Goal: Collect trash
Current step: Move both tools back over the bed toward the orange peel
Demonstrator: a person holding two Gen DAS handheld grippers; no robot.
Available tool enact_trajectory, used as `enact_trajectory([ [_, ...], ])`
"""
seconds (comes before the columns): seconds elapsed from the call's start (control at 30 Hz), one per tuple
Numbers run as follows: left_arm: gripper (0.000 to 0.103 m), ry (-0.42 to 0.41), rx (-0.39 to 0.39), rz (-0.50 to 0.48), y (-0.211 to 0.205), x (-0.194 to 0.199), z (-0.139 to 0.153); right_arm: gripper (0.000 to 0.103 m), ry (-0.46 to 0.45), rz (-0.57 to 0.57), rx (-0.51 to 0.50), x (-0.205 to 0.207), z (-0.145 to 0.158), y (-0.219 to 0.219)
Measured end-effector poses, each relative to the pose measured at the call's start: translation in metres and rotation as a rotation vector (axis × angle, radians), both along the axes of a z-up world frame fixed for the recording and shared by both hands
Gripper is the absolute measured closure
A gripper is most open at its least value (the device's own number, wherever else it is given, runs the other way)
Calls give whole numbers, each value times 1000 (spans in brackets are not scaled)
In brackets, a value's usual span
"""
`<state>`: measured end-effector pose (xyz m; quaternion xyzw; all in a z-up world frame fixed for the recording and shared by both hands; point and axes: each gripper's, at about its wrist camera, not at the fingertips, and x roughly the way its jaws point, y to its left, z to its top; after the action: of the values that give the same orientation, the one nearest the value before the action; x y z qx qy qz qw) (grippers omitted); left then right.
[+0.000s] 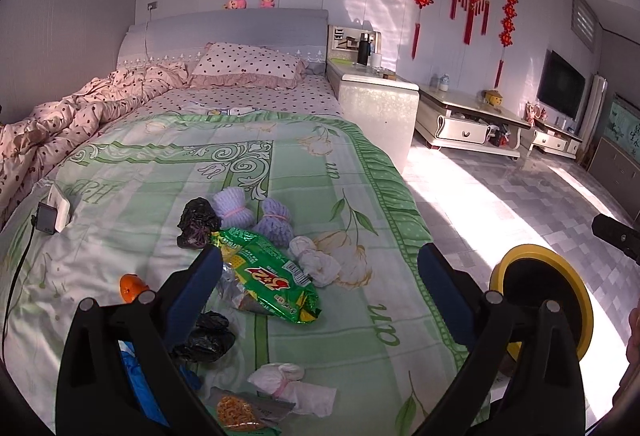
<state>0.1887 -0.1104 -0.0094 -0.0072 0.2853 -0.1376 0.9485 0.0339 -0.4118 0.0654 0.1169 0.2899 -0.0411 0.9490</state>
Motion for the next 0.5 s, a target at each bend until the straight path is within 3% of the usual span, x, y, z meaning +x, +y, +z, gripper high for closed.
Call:
enact_trajectory([
  [0.5,9,22,28,198,107,23,-13,32,43,238,-23,33,-11,104],
])
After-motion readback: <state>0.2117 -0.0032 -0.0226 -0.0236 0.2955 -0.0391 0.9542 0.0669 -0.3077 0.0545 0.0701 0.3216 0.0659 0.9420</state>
